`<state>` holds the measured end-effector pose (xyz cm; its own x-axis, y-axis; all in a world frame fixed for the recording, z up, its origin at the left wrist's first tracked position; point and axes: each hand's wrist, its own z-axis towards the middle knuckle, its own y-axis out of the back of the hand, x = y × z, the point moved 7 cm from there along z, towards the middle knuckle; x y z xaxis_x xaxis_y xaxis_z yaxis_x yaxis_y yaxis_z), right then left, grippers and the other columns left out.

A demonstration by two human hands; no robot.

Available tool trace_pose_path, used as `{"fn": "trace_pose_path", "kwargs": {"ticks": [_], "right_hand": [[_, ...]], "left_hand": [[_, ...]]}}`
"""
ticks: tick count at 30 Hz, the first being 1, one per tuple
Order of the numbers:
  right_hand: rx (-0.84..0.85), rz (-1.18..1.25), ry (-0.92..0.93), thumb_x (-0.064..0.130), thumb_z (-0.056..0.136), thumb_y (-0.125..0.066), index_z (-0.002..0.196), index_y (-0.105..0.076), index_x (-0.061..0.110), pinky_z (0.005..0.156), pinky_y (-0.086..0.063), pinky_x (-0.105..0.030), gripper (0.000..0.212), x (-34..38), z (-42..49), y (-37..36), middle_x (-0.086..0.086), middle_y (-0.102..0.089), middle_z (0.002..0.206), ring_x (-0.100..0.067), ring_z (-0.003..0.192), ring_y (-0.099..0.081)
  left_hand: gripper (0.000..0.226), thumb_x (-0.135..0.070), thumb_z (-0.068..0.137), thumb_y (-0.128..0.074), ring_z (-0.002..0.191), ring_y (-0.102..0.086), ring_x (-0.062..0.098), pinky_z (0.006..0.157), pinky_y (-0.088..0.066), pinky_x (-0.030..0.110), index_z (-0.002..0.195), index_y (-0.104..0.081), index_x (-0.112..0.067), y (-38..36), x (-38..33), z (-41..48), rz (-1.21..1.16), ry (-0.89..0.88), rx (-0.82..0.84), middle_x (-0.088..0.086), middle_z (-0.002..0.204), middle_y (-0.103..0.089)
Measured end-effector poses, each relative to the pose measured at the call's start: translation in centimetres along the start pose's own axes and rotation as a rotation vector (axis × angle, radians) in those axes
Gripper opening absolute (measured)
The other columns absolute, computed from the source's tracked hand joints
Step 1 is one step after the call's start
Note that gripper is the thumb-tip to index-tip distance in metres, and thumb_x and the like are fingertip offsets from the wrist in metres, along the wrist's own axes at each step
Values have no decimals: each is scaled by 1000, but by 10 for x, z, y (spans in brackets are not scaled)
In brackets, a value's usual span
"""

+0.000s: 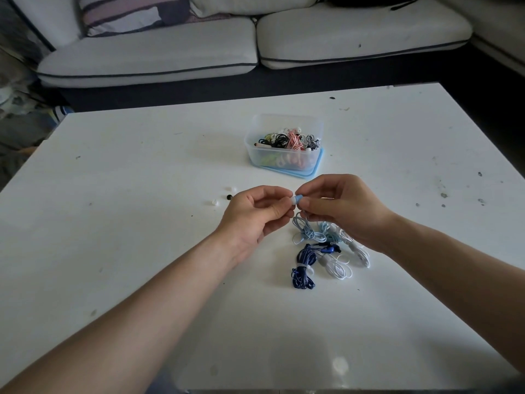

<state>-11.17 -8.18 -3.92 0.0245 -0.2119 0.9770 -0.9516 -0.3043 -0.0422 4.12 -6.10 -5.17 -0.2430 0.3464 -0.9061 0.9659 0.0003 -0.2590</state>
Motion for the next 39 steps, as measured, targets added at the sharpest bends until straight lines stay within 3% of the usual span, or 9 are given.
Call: {"fn": "trace_pose_path", "kwargs": {"ticks": [9, 15, 20, 28, 39], "right_hand": [[28, -178, 100, -1, 83, -75, 92, -72, 4, 74, -58, -28, 10, 15, -4, -1, -17, -75, 84, -21, 76, -72], [-83, -172, 104, 9, 80, -81, 88, -71, 6, 66, -56, -25, 13, 19, -5, 0, -19, -73, 78, -17, 66, -69], [-99, -164, 83, 10, 82, -79, 89, -72, 8, 67, -56, -25, 11, 14, -5, 1, -13, -72, 75, -16, 66, -67], [-87, -152, 44, 10, 81, -80, 89, -73, 9, 71, -58, -29, 11, 13, -5, 2, -17, -74, 81, -18, 70, -69], [-143, -92, 28, 7, 81, -80, 90, -73, 7, 68, -56, -27, 11, 6, -7, 4, -10, -73, 71, -19, 66, -69]], "left_hand": [[13, -7, 69, -71, 65, -70, 12, 64, -58, 19, 81, -74, -10, -6, 11, -5, -203, 191, 65, 7, 77, -72], [9, 0, 82, -67, 70, -71, 16, 67, -57, 21, 86, -70, -8, -2, -2, -2, -54, -20, -26, 11, 78, -74], [17, 3, 89, -61, 74, -72, 16, 70, -57, 21, 87, -71, -11, 0, -4, -2, 22, -57, -19, 10, 81, -75], [13, 1, 83, -69, 75, -72, 17, 71, -57, 23, 87, -71, -11, 0, -8, -2, 107, -101, -4, 10, 80, -74], [10, -2, 80, -75, 73, -73, 22, 69, -56, 22, 89, -74, -8, -1, -12, -7, 209, -243, -119, 15, 79, -75]]}}
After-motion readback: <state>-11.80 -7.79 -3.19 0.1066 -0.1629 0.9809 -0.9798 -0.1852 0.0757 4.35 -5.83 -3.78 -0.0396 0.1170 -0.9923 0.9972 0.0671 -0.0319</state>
